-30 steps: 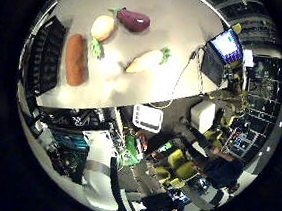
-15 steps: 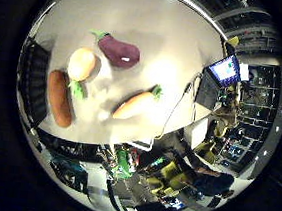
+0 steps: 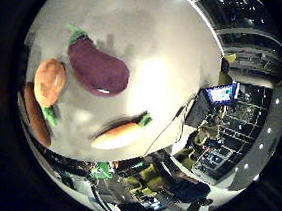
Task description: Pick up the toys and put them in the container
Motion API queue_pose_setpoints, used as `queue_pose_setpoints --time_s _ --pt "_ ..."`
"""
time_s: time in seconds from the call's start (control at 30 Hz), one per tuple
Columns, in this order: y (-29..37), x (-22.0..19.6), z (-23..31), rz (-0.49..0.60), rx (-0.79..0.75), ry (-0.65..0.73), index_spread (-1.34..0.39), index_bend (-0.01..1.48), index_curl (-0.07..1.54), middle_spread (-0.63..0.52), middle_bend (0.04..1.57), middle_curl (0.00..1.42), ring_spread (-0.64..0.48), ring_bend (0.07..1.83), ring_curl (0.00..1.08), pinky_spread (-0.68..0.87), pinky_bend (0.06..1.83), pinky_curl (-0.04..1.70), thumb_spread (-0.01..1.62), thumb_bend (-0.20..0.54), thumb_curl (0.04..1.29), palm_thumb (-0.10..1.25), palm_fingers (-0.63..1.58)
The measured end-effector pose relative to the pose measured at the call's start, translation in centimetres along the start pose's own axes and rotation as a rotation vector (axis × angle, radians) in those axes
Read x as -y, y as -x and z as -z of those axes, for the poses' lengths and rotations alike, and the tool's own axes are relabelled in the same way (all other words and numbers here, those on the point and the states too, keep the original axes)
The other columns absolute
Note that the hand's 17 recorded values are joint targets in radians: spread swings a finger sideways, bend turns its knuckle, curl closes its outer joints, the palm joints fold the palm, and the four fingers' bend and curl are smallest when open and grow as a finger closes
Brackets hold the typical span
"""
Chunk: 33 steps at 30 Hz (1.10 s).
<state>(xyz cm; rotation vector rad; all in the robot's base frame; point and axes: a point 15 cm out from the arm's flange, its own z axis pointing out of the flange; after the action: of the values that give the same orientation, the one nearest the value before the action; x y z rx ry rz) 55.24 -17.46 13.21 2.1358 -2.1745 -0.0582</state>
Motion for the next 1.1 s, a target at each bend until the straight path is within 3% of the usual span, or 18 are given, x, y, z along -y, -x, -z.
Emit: queue_pose_setpoints --time_s 0.57,1.1 --pt "-9.5 -0.9 -4.1 -0.099 -0.054 0.076 -0.32 0.15 0.25 0.00 0.31 0.34 0.11 0.32 0.25 0.36 0.34 0.30 1.02 -0.026 0.33 0.71 0.18" --pt "-8.0 -2.0 -6.9 -0.073 -0.052 0.159 -0.23 0.16 0.26 0.00 0.32 0.34 0.06 0.40 0.26 0.33 0.35 0.30 0.99 -0.027 0.31 0.62 0.26"
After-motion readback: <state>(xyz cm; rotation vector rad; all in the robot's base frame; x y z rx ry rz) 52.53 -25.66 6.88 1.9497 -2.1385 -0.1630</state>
